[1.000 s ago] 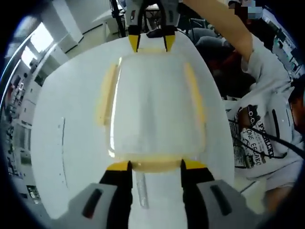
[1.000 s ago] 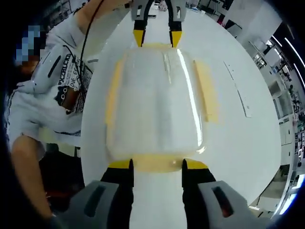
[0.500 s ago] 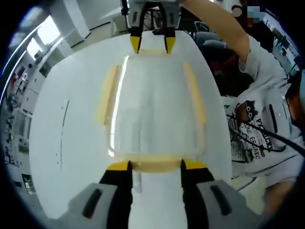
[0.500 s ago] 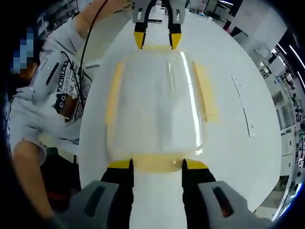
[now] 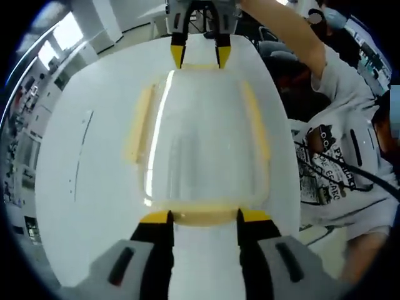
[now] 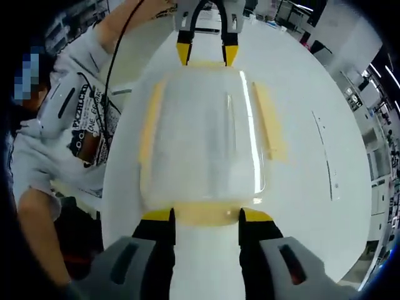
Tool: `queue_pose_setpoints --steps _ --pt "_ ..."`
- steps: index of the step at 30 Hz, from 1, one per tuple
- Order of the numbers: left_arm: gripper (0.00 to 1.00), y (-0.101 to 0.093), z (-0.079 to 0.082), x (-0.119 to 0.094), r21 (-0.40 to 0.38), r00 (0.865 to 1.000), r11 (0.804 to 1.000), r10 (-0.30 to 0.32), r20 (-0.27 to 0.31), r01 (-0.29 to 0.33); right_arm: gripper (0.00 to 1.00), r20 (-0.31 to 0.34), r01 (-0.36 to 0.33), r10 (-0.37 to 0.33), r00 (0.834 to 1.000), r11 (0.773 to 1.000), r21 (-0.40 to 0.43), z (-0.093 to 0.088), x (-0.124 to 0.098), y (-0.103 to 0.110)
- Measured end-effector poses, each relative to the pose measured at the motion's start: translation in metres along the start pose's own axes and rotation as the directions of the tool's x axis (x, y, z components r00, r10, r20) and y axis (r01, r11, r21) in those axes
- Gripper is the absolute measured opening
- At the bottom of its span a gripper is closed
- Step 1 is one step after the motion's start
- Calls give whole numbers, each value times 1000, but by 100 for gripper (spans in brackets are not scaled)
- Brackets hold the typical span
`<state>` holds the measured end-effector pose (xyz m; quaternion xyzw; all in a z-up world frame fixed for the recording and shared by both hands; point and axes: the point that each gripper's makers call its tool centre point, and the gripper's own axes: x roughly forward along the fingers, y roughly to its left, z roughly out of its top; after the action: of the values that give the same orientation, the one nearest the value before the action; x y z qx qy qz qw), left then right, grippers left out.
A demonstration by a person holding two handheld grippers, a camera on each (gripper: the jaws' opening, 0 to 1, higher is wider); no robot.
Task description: Snap each plastic latch of the storage box into its locked position after aligning the lid with the box until every specified latch is closed and the lid sits flush.
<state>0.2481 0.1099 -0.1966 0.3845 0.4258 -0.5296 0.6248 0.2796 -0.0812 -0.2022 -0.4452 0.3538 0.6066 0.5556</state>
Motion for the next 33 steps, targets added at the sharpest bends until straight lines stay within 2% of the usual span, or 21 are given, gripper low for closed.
queue_pose_setpoints --steps 8,17,28,33 --pt "39 0 -18 -11 -15 1000 1000 -2 -11 2 38 20 -18 18 1000 1000 5 24 3 -2" --pt "39 -1 -34 -8 -24 999 1000 -13 -33 12 38 29 -28 27 999 1000 1 35 12 -1" --pt "39 3 -40 -3 -27 998 999 -27 -57 25 38 17 -41 41 999 999 14 35 20 3" --pt "39 2 -40 1 -30 998 999 -28 -50 26 39 -1 -35 35 999 999 11 32 27 3"
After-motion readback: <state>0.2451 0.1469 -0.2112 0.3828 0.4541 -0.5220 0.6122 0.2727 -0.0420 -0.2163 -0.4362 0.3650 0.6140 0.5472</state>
